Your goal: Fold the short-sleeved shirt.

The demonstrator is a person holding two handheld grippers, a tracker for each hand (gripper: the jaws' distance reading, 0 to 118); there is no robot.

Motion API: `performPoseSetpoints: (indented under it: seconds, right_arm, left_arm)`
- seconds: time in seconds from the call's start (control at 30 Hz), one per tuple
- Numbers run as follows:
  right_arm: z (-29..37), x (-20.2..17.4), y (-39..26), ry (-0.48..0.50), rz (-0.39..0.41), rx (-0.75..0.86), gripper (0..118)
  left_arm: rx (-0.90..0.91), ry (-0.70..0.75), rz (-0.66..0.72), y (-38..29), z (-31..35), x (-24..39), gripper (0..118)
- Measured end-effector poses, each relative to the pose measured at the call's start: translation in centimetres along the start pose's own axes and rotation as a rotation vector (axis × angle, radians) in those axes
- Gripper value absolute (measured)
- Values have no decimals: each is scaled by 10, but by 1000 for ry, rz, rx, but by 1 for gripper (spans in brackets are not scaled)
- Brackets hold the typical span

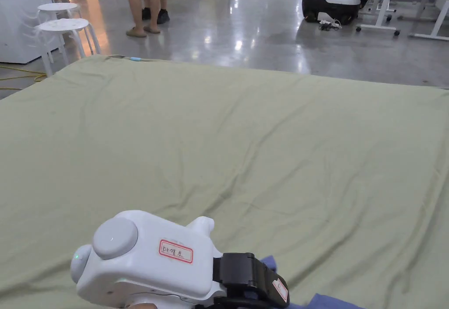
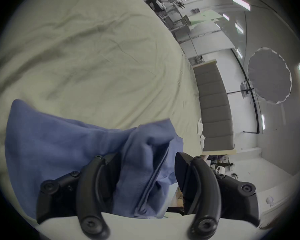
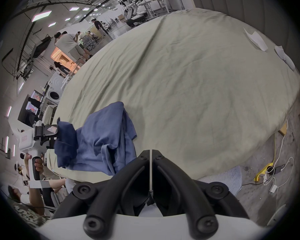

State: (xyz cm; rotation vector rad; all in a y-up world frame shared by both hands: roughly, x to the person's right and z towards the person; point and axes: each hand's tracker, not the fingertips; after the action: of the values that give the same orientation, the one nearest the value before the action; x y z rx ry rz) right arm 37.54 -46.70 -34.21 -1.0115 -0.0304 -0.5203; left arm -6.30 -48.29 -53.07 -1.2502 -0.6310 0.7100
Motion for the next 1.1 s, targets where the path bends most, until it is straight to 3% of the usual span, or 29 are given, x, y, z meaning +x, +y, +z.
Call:
performPoseSetpoints:
  seconds: [0.17,0.2,0.23,0.27,0.3,0.37,0.47,0.57,0.9,1.03,1.1]
  right_arm:
    - [0,15,-4,-73,-50,5,4]
    - [1,18,-5,-75,-61,4,4]
    - [2,21,-6,-73,-70,5,4]
    - [3,23,-7,-72,-78,4,4]
    - [4,24,-8,-73,-83,2,4]
    - [4,24,-9,-81,-86,1,4]
    - [7,22,-9,-81,-82,10,4]
    - [10,18,-10,-59,-81,21,4]
    - [12,9,-8,-60,-52,12,4]
    - [11,2,-7,-64,-36,0,4]
    - [12,-2,-4,-61,-26,-1,4]
  left_arm:
    - [-27,-63,-61,-9,8,20,75]
    - [-19,-72,-64,-11,14,18,68]
    - [-4,-79,-72,-14,21,16,52]
    - [16,-93,-78,-15,30,11,52]
    - [30,-102,-72,-17,36,5,44]
    - [73,-65,-26,-17,40,-11,12]
    - [41,32,83,-21,24,-38,10]
    - [-94,-83,176,-33,-12,-53,9]
    - [-112,-128,109,-37,-63,-53,8]
    - [-71,-157,128,-38,-31,-49,8]
    - [31,-260,115,-39,11,-51,8]
